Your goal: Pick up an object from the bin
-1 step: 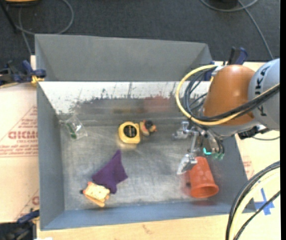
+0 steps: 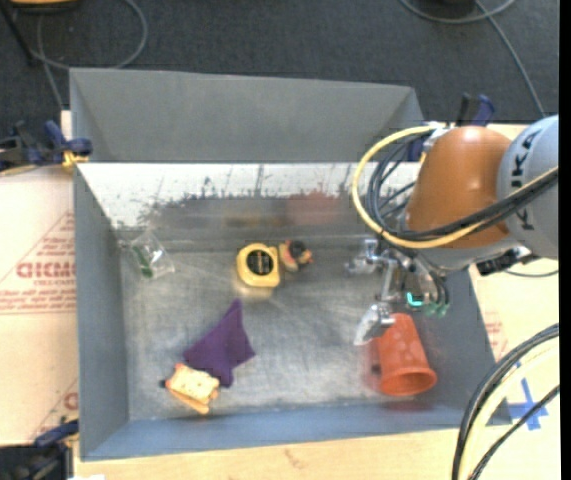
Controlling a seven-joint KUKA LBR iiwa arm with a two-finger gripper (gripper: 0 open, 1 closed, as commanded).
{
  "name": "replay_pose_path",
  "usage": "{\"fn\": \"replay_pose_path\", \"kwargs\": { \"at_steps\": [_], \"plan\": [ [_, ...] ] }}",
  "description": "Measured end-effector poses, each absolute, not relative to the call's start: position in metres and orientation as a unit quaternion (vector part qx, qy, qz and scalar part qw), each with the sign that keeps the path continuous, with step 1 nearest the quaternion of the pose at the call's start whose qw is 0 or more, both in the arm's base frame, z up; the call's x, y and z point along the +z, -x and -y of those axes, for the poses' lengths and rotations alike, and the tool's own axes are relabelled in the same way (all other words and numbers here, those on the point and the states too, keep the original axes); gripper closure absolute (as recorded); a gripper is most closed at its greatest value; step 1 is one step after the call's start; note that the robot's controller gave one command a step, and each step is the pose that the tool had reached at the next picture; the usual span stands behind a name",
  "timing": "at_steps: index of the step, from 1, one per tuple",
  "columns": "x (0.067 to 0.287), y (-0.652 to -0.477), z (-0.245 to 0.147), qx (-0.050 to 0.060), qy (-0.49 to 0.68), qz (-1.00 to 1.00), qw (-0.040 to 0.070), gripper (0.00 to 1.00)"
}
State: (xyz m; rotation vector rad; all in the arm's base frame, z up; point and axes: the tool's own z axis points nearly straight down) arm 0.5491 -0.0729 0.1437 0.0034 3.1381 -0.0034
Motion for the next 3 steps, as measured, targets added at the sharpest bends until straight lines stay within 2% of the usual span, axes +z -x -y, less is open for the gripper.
{"fn": "replay_pose_path", "kwargs": {
  "at_steps": [1, 2, 3],
  "plan": [
    [0.103, -0.533, 0.011, 0.000, 0.117, -0.993, 0.001, 1.00],
    [0.103, -0.533, 0.011, 0.000, 0.117, -0.993, 0.001, 1.00],
    [0.143, -0.535, 0.011, 0.000, 0.132, -0.991, -0.003, 1.00]
  ]
}}
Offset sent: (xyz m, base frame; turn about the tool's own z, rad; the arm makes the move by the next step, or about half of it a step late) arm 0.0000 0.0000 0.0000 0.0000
